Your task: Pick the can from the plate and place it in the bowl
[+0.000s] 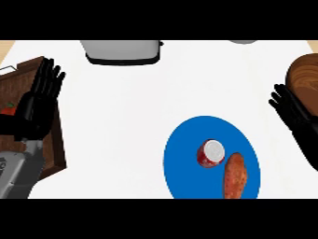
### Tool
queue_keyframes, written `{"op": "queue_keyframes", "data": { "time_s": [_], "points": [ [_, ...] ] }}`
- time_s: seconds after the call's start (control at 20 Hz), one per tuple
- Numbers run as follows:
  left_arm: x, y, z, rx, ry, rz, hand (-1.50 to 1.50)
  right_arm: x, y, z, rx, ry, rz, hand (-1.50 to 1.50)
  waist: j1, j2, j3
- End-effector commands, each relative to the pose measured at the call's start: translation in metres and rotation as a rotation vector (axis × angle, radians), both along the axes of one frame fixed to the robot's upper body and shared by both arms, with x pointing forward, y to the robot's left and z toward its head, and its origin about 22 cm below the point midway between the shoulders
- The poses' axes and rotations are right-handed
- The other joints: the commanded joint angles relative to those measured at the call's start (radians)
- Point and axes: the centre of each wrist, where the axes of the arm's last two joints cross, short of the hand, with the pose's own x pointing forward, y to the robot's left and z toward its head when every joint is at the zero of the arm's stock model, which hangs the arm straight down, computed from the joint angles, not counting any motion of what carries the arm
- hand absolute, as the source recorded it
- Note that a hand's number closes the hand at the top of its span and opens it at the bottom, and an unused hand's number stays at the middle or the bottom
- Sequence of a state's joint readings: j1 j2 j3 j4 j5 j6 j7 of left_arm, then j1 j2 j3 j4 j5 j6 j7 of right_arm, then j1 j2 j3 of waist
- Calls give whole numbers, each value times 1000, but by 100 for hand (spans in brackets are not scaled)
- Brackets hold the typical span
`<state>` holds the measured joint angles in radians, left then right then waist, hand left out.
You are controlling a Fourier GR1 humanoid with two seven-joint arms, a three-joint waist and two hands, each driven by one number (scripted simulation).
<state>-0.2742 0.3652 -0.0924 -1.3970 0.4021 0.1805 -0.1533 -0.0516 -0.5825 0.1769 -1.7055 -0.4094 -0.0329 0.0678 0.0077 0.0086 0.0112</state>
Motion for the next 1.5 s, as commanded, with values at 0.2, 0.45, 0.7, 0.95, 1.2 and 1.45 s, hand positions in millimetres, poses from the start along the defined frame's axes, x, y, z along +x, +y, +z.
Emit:
{"op": "queue_keyframes", "data": {
  "time_s": [0.2, 0.45, 0.7, 0.95, 1.2, 1.45],
  "points": [
    [7, 7, 13, 257, -1, 20, 0, 30, 54, 2, 341, -64, 584, 150, 98, 17, 5],
    [6, 2, 16, 339, 61, 44, 0, 69, -11, -27, 336, -170, 342, -150, 68, 16, -2],
    [4, -1, 23, 329, 79, 85, 0, 77, -44, -4, 277, -309, 667, -150, 43, 3, -4],
    [-2, -6, 23, 350, 95, 107, 0, 98, -52, 34, 9, -324, 794, -150, 35, -1, -8],
    [0, -21, 22, 355, 93, 99, 0, 116, -7, 75, -313, -366, 882, -150, 31, -1, -10],
    [0, -13, 24, 358, 112, 115, 0, 118, 25, 83, -516, -329, 1013, -150, 18, -4, -11]
  ]
}}
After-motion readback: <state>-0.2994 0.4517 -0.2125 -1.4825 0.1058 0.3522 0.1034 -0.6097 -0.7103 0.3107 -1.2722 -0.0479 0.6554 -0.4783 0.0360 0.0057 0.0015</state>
